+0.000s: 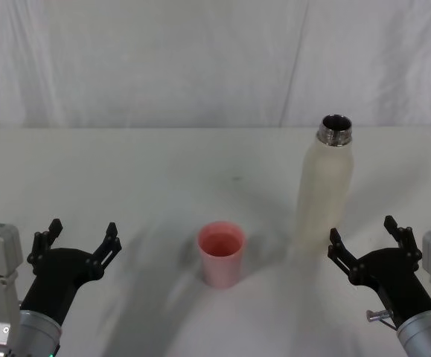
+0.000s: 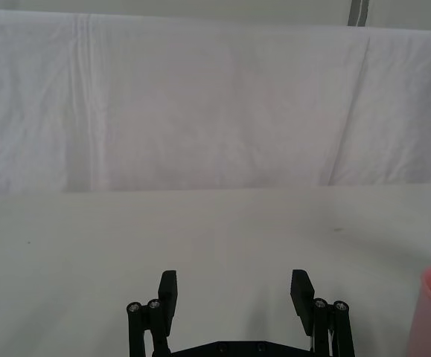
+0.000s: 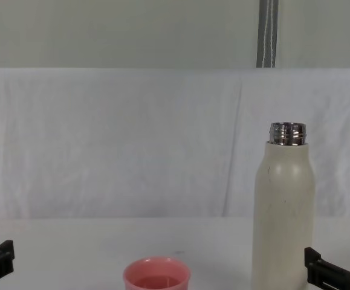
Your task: Grasp the thermos with one hand and pour water into the cup lid.
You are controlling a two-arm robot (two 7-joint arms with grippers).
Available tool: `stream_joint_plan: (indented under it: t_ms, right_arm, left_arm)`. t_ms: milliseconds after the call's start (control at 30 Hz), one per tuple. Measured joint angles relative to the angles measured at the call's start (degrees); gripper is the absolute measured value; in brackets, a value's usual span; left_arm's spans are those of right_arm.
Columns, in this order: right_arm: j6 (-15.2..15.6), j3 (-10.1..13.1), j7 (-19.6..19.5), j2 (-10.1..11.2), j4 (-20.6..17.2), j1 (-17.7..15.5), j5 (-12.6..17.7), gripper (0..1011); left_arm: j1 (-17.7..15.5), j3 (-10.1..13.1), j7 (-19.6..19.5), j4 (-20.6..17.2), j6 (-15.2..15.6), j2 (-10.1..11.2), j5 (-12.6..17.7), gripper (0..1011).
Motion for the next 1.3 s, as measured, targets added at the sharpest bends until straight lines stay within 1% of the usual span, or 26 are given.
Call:
stream_joint_plan:
  t_ms: [1300]
  right_arm:
    - [0.00, 0.00, 0.00, 0.00, 0.00, 0.00, 0.00, 1001]
  left_arm:
    - [0.00, 0.00, 0.00, 0.00, 0.00, 0.00, 0.00, 1001]
